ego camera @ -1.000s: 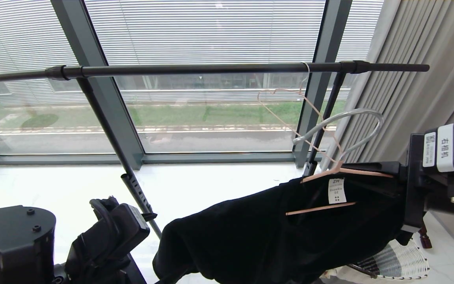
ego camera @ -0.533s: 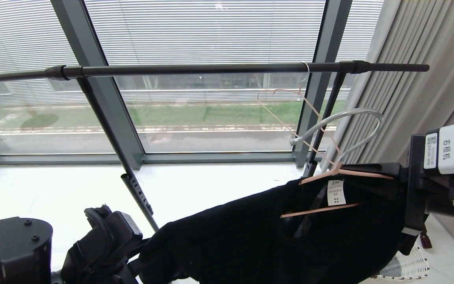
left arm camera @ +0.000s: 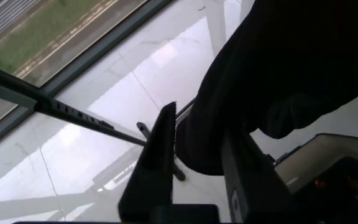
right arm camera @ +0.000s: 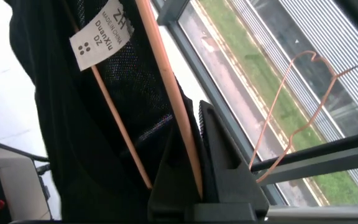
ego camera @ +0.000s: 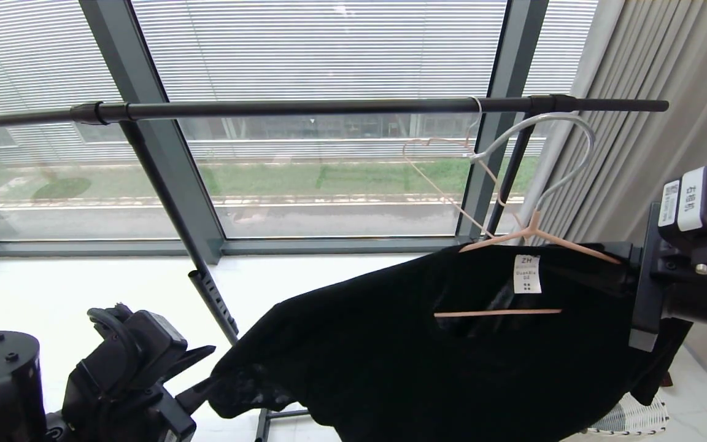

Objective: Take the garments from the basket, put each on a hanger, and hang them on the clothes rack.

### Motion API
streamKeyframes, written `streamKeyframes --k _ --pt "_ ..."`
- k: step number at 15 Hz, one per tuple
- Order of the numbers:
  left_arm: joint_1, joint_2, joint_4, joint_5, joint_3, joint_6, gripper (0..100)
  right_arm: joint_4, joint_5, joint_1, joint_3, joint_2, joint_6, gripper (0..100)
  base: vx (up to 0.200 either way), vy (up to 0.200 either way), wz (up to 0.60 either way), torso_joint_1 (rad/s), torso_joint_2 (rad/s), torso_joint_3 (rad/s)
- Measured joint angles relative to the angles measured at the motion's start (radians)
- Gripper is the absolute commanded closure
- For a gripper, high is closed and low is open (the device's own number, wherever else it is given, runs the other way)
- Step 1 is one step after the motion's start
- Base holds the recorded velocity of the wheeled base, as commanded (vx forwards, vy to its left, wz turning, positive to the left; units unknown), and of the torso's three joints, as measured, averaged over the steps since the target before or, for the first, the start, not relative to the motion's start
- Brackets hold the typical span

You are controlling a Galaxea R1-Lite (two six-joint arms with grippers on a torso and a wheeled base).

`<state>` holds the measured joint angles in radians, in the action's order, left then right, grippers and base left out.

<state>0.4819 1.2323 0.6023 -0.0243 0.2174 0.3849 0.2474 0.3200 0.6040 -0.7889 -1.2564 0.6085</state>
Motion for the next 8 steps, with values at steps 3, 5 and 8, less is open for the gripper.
streamKeyframes --k 3,5,8 --pt "0.003 -0.006 0.012 -0.010 0.006 -0.007 0 -0.008 -0.083 0.000 0.005 -0.001 -0.083 100 0.000 0.000 0.00 0.000 0.00 0.000" --pt "-0.014 -0.009 0.043 -0.086 0.013 -0.009 0 -0.049 -0.208 0.001 0.007 -0.014 -0.195 100 0.000 0.000 0.00 0.000 0.00 0.000" --pt "-0.061 -0.011 0.051 -0.233 0.033 -0.009 0 -0.087 -0.367 0.003 0.001 -0.061 -0.393 100 0.000 0.000 0.00 0.000 0.00 0.000"
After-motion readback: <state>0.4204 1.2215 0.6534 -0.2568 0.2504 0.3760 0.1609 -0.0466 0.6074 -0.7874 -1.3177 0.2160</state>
